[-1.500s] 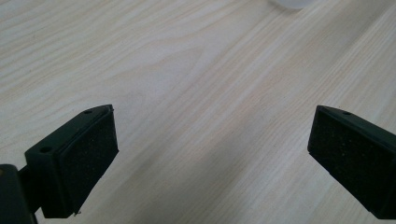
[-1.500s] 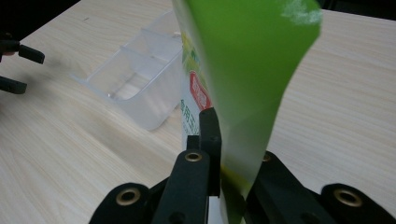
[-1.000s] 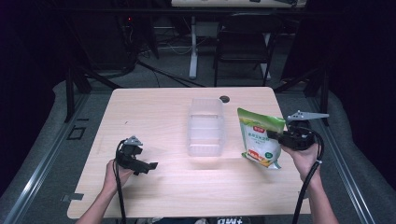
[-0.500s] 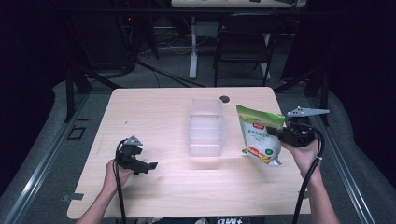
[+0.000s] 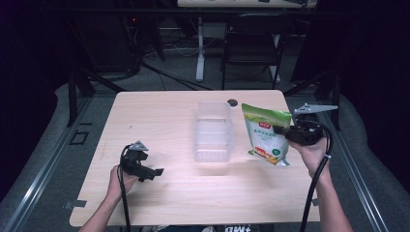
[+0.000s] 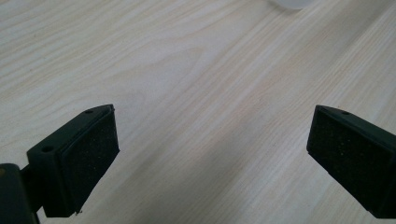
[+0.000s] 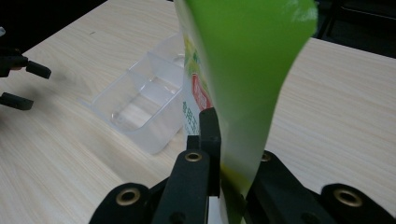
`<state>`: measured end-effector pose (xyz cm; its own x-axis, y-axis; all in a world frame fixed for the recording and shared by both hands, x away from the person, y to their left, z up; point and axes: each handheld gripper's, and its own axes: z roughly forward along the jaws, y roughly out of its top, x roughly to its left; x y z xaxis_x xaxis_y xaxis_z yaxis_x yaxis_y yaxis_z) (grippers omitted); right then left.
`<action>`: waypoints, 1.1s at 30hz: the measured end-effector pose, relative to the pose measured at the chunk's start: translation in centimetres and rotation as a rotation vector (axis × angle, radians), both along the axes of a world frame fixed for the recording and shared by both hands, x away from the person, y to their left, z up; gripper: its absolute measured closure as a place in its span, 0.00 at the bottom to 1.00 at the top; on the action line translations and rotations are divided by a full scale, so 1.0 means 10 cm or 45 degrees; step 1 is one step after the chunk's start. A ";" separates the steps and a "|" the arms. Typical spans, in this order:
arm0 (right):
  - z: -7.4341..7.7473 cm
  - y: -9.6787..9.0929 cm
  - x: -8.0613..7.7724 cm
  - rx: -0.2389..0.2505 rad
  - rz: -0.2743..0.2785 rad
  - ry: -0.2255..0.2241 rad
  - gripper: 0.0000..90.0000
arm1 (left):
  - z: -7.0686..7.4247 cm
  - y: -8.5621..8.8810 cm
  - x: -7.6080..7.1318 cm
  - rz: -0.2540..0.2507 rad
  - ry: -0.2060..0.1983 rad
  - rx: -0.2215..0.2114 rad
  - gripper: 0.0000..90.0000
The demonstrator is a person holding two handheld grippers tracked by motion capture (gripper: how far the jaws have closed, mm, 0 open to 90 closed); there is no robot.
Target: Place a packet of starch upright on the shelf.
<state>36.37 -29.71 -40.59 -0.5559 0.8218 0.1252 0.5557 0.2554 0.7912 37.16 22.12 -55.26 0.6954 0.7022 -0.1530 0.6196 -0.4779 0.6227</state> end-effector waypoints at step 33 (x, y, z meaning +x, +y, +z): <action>0.33 0.11 0.20 -0.037 0.012 -0.043 1.00 | 0.01 0.00 0.00 -0.010 -0.015 -0.003 0.03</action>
<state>38.37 -28.60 -37.33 -0.5674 0.8193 0.0821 0.5262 0.2841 0.8015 37.12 22.08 -55.15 0.7028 0.6962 -0.1465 0.6084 -0.4814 0.6309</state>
